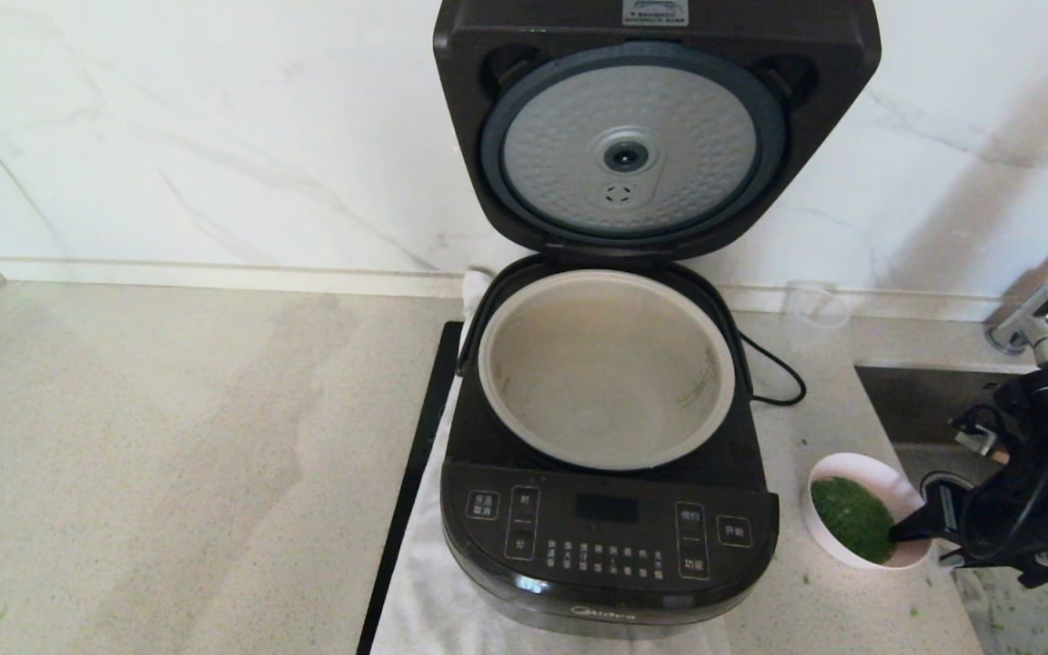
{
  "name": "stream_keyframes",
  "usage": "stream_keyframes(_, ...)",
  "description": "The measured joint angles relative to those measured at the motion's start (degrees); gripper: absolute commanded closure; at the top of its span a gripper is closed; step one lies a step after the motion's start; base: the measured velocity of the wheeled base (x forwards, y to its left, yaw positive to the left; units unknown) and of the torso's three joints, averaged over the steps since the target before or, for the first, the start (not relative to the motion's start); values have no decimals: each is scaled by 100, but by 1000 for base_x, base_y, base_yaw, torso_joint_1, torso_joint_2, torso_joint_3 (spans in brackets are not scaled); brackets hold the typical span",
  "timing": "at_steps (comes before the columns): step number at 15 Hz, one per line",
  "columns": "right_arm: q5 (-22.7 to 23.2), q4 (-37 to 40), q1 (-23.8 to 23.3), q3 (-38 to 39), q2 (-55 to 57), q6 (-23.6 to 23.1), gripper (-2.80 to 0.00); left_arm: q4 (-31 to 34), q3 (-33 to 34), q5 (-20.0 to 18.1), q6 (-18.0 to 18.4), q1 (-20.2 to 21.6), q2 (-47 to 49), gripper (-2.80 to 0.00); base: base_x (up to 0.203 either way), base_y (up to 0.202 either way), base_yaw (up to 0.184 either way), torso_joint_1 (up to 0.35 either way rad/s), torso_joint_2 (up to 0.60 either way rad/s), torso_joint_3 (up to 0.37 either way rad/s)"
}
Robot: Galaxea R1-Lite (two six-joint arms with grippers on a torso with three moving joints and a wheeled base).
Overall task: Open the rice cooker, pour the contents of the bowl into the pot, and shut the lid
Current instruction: Fill a bowl with water from the tap
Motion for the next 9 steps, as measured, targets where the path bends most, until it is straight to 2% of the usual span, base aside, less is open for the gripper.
stream_keyframes(5, -106, -58, 261, -39, 42, 204, 0, 0, 0, 1, -2, -2, 0, 0, 0, 0, 0, 0, 0, 0)
stream_keyframes(9, -166, -24, 294, -69, -73, 221, 0, -1, 0, -3, -2, 2, 0, 0, 0, 0, 0, 0, 0, 0)
